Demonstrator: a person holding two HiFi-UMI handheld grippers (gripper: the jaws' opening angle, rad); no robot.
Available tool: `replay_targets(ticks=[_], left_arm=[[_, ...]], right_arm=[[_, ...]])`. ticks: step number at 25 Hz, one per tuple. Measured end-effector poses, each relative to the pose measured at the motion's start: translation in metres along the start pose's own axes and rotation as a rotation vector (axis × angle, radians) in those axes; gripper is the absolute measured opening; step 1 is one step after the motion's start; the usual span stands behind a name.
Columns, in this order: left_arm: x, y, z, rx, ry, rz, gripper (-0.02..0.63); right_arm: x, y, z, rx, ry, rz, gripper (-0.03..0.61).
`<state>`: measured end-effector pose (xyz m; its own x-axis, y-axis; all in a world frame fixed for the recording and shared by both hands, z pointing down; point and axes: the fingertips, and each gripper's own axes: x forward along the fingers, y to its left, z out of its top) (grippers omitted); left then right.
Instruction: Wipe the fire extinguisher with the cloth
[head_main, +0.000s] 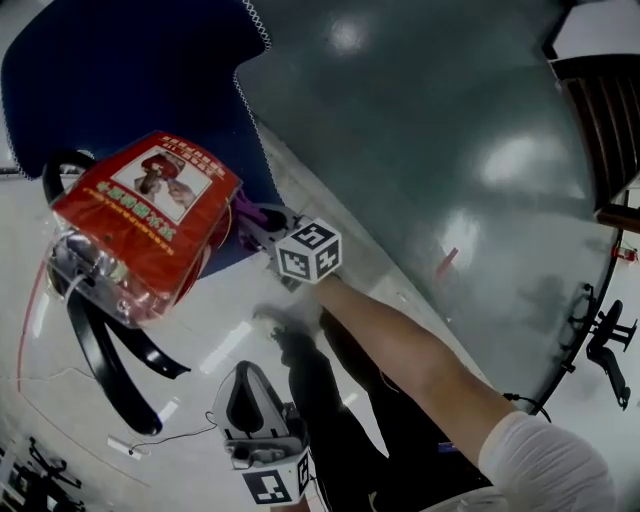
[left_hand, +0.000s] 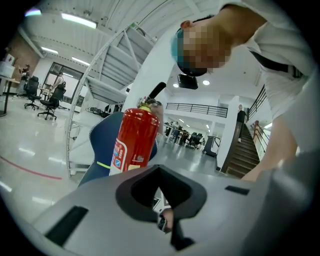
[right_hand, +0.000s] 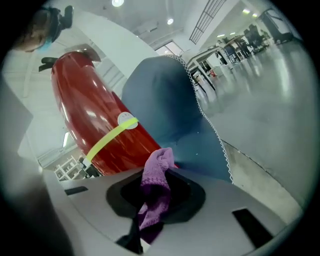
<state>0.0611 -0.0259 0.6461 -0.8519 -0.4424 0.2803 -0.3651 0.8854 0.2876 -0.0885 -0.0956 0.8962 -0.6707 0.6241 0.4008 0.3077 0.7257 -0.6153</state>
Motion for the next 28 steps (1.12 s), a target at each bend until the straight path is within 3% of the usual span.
replay_targets(ticks=[7,17,23,28], left_arm=[[0.0,-0.009,0.035,0.024,-0.025,-0.007,0.005],[-0.016,-0.041,0.105,0.081,-0.08,0.002,0.005],[-0.039,-0.071,0.147,0.048,-0.087,0.053,0.005],[-0.058,-0.093,0.179,0.05,-0.097,0.083,0.005]], right_arm=[[-0.023,0.031,0.051,0.052,-0.079,0.065,0.057],[-0.07,0.113,0.134,0.06,-0.183,0.136,0.058],[-0.111,0.177,0.173,-0.058,-0.184,0.212,0.058],[-0.131,0.21,0.198,-0.089,-0.208,0.231,0.058]])
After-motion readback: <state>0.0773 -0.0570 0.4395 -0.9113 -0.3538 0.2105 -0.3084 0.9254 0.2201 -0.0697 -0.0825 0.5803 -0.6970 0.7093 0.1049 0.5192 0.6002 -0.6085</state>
